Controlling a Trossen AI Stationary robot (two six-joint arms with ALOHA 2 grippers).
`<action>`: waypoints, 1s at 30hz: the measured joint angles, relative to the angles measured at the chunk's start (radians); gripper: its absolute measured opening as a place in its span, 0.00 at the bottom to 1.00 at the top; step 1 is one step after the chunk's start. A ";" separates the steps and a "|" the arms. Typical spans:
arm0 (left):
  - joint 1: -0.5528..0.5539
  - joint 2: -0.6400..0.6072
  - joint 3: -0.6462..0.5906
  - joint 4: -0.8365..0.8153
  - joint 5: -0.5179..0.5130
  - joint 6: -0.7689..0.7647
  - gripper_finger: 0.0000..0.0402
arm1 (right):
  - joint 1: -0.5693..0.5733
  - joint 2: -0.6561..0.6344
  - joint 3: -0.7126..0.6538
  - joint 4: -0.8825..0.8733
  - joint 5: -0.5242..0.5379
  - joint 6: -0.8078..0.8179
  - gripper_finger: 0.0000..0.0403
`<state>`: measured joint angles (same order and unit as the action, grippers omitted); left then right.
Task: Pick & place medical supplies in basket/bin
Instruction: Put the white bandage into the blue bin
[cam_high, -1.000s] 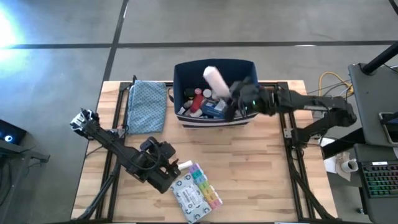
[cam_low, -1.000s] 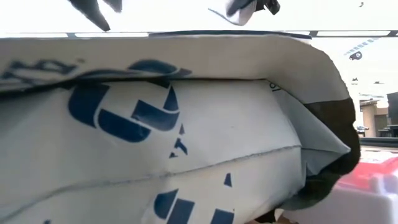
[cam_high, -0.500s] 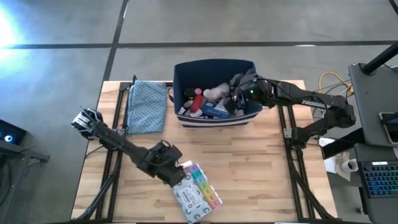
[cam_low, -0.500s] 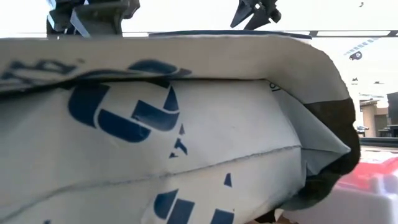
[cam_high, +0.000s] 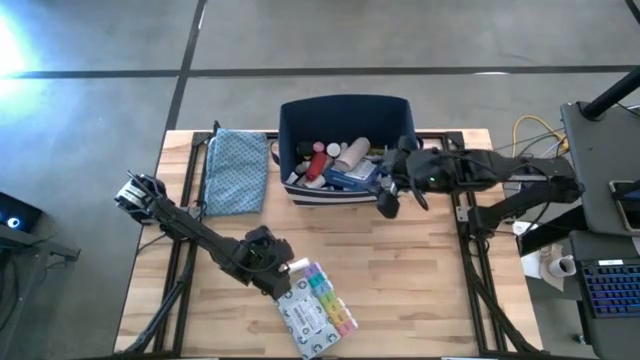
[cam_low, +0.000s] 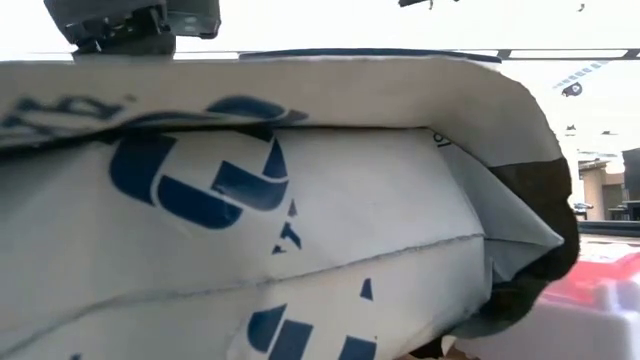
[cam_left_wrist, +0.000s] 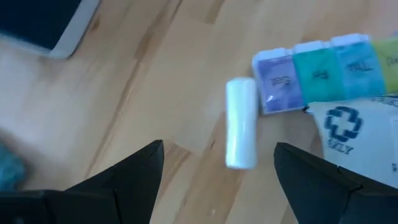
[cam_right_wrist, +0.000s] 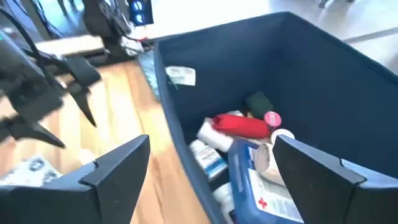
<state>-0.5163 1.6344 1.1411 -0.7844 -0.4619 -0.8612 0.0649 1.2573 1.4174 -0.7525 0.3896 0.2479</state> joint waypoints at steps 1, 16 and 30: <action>0.000 0.000 -0.008 0.024 0.000 0.027 0.70 | 0.013 -0.009 0.000 0.000 0.004 0.012 0.82; 0.010 0.009 -0.223 0.413 0.044 0.101 0.70 | 0.089 -0.024 -0.027 -0.030 0.031 0.153 0.82; 0.070 0.100 -0.269 0.580 0.096 0.153 0.65 | 0.090 0.007 -0.030 -0.028 0.031 0.165 0.82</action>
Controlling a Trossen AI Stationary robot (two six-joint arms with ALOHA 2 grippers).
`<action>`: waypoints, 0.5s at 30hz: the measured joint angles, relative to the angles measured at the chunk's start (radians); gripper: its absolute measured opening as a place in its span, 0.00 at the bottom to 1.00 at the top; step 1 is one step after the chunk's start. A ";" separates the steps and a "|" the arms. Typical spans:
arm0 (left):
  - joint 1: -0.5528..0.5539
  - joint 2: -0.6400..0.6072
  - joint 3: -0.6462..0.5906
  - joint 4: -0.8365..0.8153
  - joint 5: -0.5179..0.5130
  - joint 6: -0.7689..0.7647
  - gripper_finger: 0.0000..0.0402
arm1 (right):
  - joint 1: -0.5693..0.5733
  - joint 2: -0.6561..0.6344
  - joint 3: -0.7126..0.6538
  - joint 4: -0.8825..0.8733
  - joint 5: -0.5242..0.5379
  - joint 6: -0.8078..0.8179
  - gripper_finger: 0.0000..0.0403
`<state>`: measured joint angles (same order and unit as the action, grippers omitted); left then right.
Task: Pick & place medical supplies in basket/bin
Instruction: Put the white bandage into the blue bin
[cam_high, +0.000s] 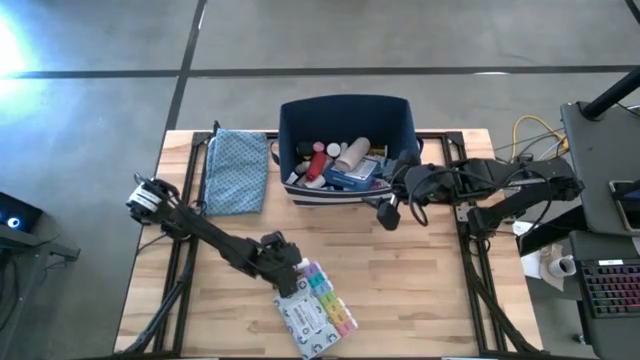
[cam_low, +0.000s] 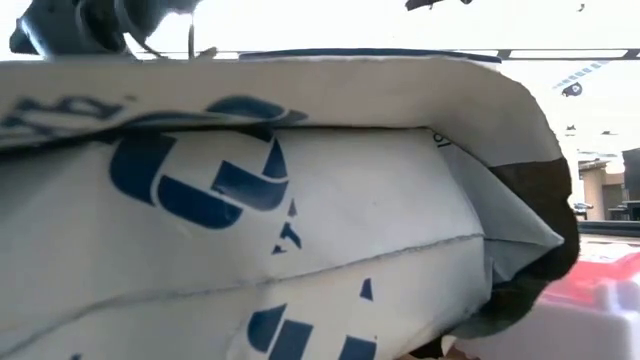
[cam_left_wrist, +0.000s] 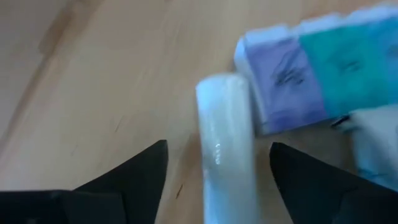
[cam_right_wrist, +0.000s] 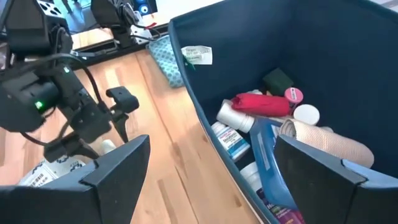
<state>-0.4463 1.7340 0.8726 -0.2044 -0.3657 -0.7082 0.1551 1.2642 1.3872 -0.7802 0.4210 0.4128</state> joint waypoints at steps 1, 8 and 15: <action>0.001 0.013 0.001 -0.002 0.000 0.000 0.62 | 0.000 0.001 0.000 0.000 0.000 0.000 0.82; 0.003 0.040 0.013 -0.036 -0.022 -0.068 0.40 | 0.000 0.001 0.000 0.000 0.000 -0.001 0.82; 0.009 -0.033 0.010 -0.173 0.027 -0.183 0.11 | -0.001 0.001 0.000 0.000 0.031 -0.024 0.82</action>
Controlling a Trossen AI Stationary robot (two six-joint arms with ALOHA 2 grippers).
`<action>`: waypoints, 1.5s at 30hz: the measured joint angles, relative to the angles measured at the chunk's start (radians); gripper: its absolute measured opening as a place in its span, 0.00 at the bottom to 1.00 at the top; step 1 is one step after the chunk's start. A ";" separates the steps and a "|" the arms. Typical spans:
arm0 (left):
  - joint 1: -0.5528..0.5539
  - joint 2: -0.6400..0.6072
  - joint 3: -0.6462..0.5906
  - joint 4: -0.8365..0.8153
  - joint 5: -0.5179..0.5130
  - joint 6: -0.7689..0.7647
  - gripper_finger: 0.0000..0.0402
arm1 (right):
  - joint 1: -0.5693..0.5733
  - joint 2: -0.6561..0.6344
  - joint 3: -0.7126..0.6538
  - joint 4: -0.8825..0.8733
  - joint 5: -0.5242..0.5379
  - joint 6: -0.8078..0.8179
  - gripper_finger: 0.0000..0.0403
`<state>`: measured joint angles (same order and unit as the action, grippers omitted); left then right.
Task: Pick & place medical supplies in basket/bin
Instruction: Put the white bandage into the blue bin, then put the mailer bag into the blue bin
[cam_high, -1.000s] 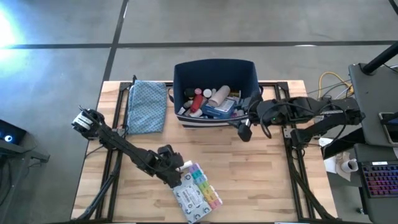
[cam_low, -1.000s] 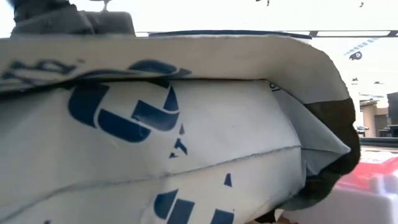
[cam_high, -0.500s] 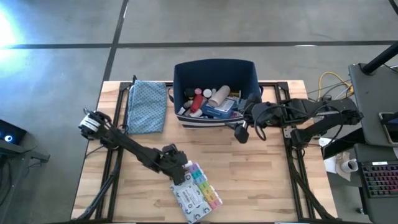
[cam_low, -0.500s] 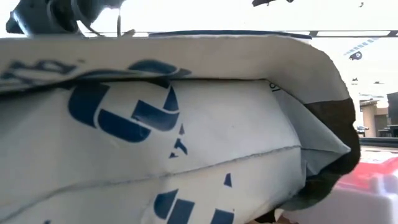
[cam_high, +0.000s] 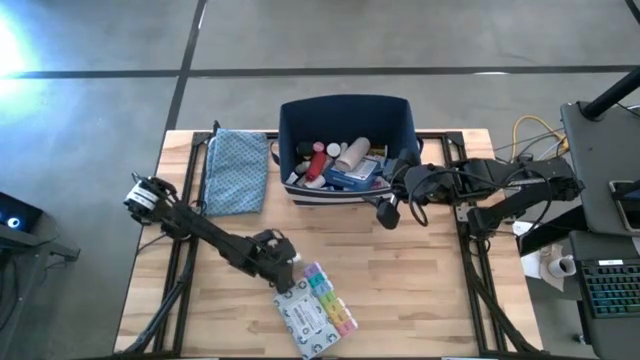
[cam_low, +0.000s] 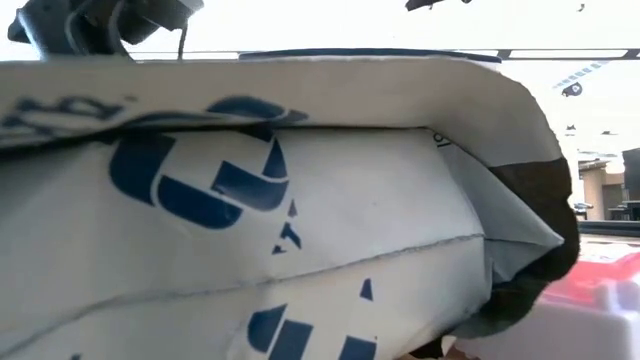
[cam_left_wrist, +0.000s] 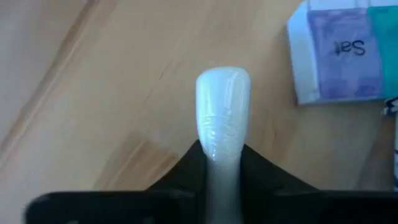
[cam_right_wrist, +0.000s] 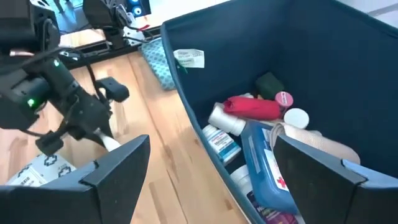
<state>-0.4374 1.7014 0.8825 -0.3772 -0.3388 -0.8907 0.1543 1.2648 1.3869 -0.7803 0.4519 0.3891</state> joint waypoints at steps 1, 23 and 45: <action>0.001 -0.017 0.000 -0.020 0.008 -0.027 0.08 | 0.000 0.000 0.000 0.001 0.001 0.000 0.82; 0.189 -0.374 0.538 0.115 -0.312 0.737 0.08 | 0.000 -0.008 0.038 0.006 0.022 -0.060 0.82; 0.489 -0.300 0.592 0.001 -0.178 0.555 0.67 | 0.109 -0.085 0.048 -0.201 0.209 0.075 0.82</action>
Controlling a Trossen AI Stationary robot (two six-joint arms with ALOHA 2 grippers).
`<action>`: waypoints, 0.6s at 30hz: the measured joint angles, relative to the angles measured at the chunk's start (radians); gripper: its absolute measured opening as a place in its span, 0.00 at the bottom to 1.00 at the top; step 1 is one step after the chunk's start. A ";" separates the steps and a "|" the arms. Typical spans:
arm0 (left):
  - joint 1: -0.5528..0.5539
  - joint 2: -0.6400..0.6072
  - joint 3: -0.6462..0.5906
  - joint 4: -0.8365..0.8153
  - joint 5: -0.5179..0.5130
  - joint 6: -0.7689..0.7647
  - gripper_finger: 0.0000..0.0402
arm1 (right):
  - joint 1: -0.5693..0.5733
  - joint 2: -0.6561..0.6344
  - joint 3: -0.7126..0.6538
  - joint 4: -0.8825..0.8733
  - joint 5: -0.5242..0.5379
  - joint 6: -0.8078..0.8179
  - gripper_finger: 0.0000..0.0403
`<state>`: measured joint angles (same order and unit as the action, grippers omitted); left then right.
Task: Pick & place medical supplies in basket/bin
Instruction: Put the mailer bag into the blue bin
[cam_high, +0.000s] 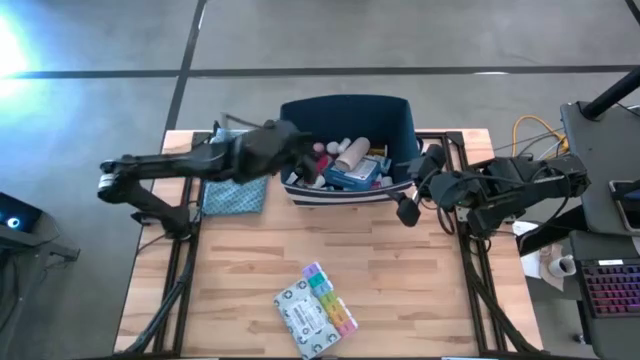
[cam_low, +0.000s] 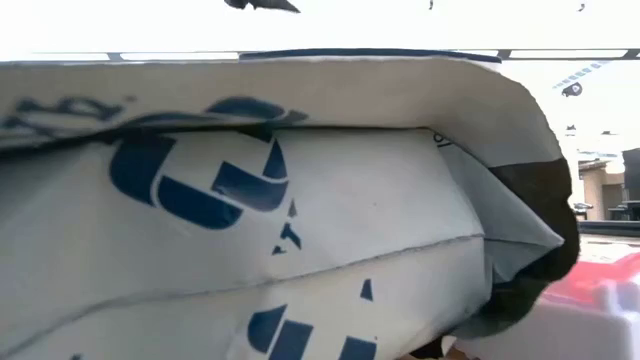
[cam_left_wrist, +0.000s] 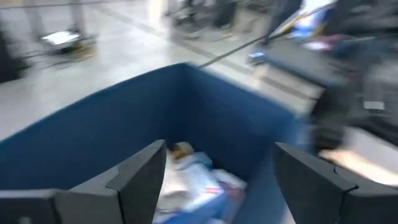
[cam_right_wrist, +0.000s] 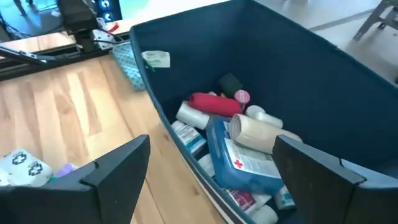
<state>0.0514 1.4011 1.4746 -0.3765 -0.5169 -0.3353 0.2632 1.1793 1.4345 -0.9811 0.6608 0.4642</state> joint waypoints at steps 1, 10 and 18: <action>-0.040 -0.023 0.000 0.000 0.000 -0.002 0.67 | -0.001 0.000 0.000 0.000 0.006 -0.006 0.82; -0.401 -0.150 -0.001 0.000 -0.015 -0.146 0.68 | -0.006 0.000 -0.002 0.052 0.081 -0.095 0.82; -0.572 -0.130 -0.002 -0.078 -0.023 -0.329 0.68 | -0.009 0.000 -0.014 0.124 0.046 -0.143 0.82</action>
<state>-0.5208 1.2706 1.4727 -0.4541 -0.5398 -0.6642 0.2544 1.1793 1.4206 -0.8574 0.7064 0.3211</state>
